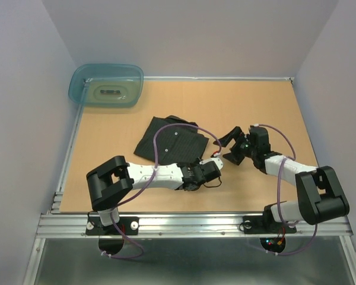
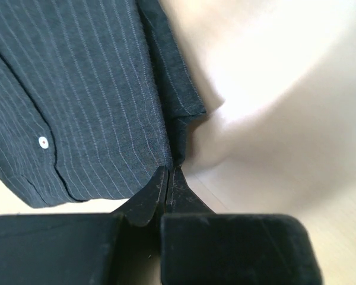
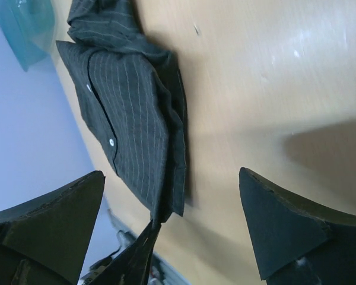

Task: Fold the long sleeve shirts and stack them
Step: Fold the shirt

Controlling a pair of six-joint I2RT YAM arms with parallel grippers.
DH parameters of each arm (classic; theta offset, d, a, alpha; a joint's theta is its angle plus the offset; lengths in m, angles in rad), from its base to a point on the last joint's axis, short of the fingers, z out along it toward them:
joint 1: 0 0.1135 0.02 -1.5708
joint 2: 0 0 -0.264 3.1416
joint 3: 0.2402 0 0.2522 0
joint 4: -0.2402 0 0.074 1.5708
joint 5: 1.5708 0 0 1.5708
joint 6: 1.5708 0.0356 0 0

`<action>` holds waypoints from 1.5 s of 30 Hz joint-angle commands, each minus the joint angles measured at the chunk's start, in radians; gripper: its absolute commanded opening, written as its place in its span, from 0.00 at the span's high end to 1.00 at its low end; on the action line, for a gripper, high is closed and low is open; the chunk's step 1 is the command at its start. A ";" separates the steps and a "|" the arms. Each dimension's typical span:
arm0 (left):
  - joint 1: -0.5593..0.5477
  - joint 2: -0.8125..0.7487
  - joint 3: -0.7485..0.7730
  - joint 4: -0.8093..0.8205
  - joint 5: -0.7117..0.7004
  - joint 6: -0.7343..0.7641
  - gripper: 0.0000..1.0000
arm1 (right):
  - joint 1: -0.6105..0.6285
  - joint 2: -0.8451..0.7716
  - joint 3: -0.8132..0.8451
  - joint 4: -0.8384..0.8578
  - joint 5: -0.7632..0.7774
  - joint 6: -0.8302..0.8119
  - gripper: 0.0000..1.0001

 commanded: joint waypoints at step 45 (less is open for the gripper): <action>0.061 -0.207 0.098 0.046 0.216 -0.131 0.99 | 0.241 0.533 0.094 0.605 -0.028 0.330 0.09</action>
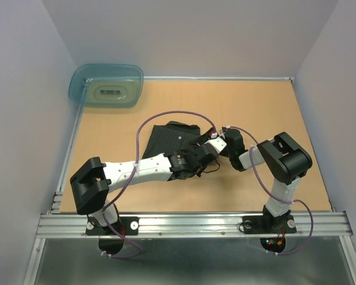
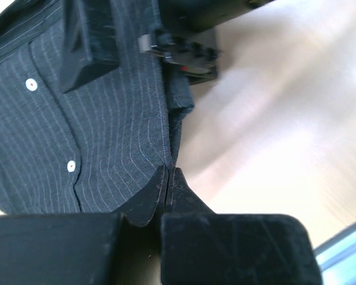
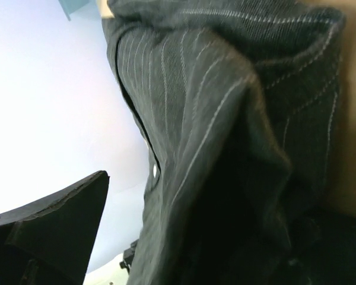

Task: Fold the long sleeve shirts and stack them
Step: Fold the shirt

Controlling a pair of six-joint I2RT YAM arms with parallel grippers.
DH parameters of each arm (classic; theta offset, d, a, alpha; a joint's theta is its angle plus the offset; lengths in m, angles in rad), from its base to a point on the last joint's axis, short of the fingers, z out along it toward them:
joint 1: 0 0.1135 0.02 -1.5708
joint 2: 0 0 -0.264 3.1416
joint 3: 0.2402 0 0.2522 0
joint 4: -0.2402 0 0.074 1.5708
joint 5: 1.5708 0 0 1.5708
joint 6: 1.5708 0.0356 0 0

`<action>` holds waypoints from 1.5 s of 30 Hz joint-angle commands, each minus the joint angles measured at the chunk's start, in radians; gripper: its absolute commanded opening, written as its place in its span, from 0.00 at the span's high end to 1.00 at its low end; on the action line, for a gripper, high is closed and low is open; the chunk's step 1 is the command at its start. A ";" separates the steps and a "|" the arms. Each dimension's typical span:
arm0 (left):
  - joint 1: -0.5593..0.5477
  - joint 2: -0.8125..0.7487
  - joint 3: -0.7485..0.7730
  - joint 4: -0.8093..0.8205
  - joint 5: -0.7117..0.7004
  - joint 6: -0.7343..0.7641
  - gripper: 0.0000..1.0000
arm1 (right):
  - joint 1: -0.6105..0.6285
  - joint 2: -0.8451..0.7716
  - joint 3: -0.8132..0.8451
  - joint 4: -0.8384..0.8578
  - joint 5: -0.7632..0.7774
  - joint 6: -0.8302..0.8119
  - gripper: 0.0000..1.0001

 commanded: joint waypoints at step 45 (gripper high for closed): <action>0.819 -0.408 -0.253 0.248 0.434 -0.064 0.11 | -0.386 -0.038 1.457 -2.104 0.658 -1.133 0.97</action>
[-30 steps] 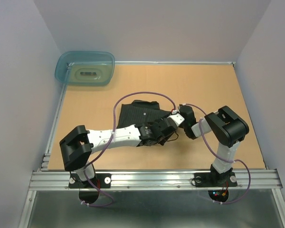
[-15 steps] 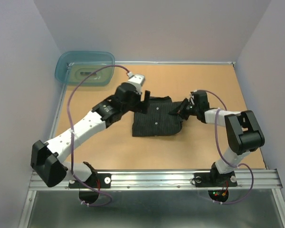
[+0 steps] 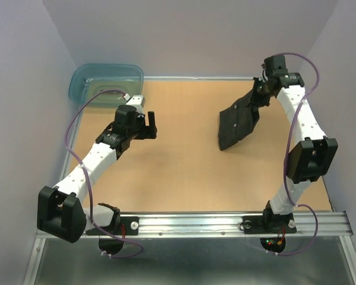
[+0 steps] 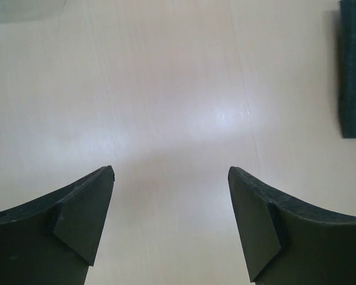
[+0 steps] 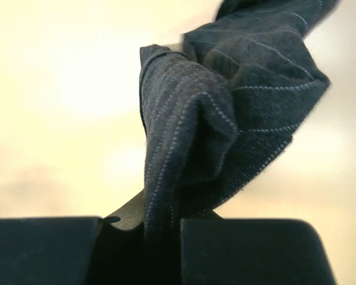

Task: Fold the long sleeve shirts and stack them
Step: Fold the shirt

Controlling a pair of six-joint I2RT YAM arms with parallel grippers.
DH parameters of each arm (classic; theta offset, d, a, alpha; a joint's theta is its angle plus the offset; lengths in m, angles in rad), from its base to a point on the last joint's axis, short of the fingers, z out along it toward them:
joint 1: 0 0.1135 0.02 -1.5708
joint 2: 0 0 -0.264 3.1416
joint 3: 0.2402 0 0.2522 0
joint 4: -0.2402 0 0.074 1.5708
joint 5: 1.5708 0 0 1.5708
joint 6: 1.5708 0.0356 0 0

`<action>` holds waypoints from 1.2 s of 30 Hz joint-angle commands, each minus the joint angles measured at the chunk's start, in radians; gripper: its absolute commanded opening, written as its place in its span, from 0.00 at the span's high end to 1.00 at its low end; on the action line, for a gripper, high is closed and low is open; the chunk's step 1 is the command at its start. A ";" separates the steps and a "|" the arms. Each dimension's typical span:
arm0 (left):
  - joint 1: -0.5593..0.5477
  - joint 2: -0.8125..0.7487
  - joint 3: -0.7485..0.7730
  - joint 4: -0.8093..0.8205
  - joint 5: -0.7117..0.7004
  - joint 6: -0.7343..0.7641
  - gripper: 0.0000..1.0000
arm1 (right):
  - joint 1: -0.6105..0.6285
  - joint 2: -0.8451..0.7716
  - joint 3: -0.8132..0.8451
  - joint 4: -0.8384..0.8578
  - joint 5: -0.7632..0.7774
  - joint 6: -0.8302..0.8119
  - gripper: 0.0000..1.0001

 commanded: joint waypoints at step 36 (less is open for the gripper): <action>0.071 -0.070 -0.057 0.107 0.058 -0.023 0.11 | 0.804 0.663 0.448 -0.449 0.684 0.048 0.40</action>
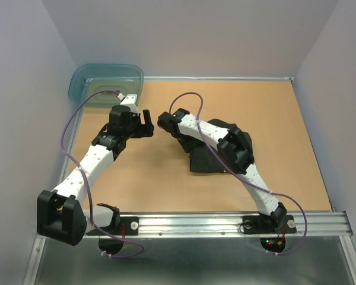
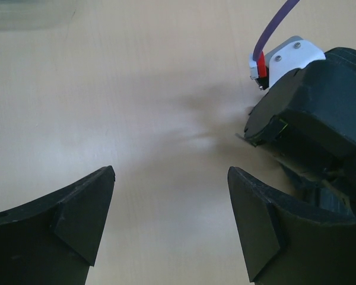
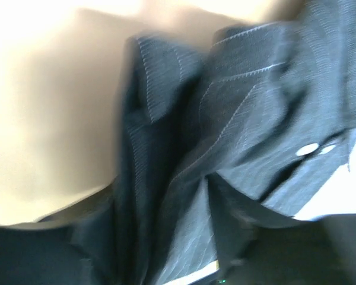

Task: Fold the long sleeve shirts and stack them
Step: Fold the shirt

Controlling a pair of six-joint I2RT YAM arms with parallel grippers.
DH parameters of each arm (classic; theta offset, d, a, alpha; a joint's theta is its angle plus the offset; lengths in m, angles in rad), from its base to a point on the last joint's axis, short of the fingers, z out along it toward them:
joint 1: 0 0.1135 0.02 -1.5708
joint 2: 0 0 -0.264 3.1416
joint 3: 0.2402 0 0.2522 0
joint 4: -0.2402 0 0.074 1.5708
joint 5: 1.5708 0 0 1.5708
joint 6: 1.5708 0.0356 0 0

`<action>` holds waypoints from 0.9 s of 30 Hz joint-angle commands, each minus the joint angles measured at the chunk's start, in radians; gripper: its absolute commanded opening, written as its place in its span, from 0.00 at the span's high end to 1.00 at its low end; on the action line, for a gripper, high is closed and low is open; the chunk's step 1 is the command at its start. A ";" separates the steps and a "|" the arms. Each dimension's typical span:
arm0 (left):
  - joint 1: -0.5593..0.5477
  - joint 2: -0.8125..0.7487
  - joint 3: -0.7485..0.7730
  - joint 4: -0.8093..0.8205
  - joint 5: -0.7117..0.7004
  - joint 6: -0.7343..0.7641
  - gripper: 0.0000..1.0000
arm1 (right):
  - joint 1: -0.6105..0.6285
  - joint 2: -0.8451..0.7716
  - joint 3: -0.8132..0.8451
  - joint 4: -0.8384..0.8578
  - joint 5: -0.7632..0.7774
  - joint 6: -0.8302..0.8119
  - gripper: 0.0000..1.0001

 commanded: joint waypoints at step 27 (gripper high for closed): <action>-0.243 0.274 0.093 0.133 0.199 -0.361 0.20 | -0.476 -0.971 -0.824 0.772 -0.561 0.062 0.26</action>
